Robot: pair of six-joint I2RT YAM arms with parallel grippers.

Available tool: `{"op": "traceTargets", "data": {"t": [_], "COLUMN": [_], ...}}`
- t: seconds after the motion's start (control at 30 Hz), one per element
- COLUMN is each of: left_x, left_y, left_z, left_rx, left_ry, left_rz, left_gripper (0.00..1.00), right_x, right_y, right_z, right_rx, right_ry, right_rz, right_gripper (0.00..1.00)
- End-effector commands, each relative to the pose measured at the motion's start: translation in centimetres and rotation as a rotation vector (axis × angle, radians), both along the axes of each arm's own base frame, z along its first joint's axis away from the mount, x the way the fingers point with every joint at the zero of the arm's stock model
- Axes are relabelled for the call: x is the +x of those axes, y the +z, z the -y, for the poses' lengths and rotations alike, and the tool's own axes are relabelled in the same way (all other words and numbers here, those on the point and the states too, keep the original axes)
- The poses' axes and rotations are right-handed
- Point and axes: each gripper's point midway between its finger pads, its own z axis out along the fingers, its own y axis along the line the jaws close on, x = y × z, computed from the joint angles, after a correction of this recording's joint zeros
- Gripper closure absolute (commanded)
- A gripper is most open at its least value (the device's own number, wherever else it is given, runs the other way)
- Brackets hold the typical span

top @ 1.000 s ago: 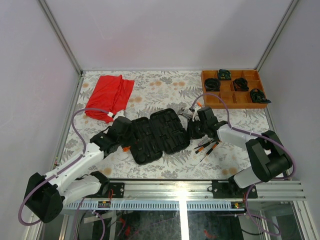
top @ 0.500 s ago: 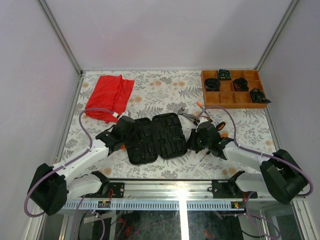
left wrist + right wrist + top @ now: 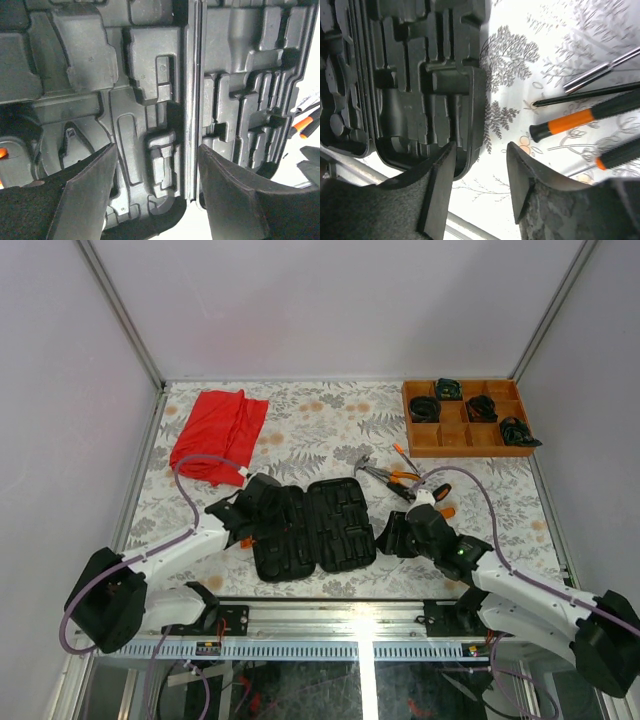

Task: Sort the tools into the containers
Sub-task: Move the storage box to the center of the board.

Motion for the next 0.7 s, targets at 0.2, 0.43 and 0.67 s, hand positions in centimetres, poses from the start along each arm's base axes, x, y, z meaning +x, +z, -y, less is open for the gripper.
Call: {"op": "traceTargets", "data": {"t": [0.2, 0.43, 0.67], "left_x": [0.7, 0.8, 0.5], "left_y": [-0.2, -1.1, -3.2], "left_z": [4.0, 5.2, 4.2], "left_rx": [-0.019, 0.042, 0.209], "left_ry": [-0.057, -0.05, -0.04], "left_rz": [0.029, 0.02, -0.032], "left_gripper": [0.36, 0.37, 0.44], "right_x": [2.0, 1.5, 1.3], "right_y": [4.5, 3.6, 3.9], "right_z": [2.6, 2.9, 3.5], "right_rx": [-0.131, -0.117, -0.112], "right_ry": [-0.046, -0.048, -0.064], "right_rz": [0.159, 0.148, 0.168], "right_gripper": [0.42, 0.44, 0.45]}}
